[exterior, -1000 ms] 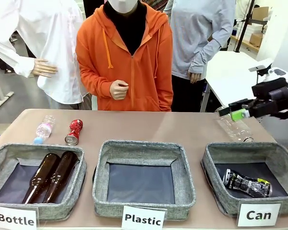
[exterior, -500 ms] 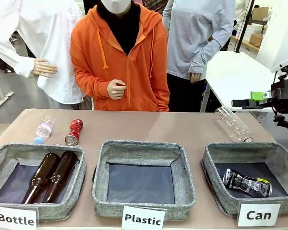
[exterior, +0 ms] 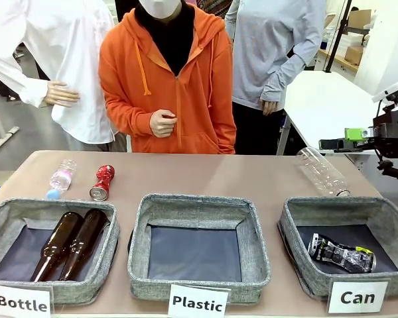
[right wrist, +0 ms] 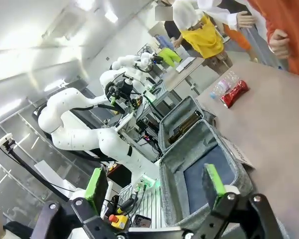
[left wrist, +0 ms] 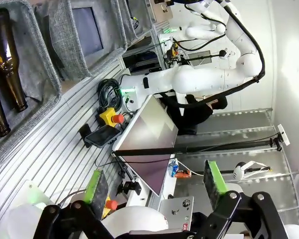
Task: Sort the can waste into the basket.
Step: Pick up the can waste from the table and place it in the right Fabric basket.
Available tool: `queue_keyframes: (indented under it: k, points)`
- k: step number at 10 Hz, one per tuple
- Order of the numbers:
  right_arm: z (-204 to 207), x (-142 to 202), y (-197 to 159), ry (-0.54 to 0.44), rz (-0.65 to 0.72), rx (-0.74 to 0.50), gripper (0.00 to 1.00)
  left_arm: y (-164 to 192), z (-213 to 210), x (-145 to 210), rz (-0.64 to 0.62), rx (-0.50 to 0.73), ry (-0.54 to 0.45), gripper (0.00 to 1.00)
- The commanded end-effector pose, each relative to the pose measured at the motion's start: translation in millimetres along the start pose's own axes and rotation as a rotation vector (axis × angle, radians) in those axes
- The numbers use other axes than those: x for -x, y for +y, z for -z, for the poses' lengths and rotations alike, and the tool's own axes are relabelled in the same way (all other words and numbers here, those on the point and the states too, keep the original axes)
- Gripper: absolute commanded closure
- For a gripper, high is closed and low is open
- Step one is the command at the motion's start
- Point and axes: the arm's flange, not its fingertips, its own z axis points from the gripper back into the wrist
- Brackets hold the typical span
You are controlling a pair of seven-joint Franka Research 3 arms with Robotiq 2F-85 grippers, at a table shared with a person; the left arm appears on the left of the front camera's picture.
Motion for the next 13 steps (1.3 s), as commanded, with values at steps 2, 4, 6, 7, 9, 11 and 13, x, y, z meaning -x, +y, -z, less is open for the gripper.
queue_keyframes:
  k: [2, 4, 6, 7, 9, 11, 13]
  points:
    - [-1, -3, 0, -0.002, -0.017, -0.009, 0.00, -6, 0, 2, -0.008, 0.019, -0.011, 0.00]
    - [-1, -3, 0, -0.002, -0.017, -0.009, 0.00, -6, 0, 2, -0.008, 0.019, -0.011, 0.00]
    - [-1, -3, 0, -0.002, -0.017, -0.009, 0.00, -6, 0, 2, -0.008, 0.019, -0.011, 0.00]
    - [-1, -3, 0, -0.002, -0.017, -0.009, 0.00, 0, 0, 0, 0.000, 0.000, 0.000, 0.00]
    - [-1, -3, 0, -0.002, -0.017, -0.009, 0.00, -62, 7, -10, 0.043, -0.318, 0.081, 0.00]
    - [-1, -3, 0, -0.002, -0.017, -0.009, 0.00, -86, 28, -86, -0.049, -0.536, 0.178, 0.00]
    - [-1, -3, 0, -0.002, -0.017, -0.009, 0.00, -77, 68, -150, -0.255, -0.723, 0.211, 0.00]
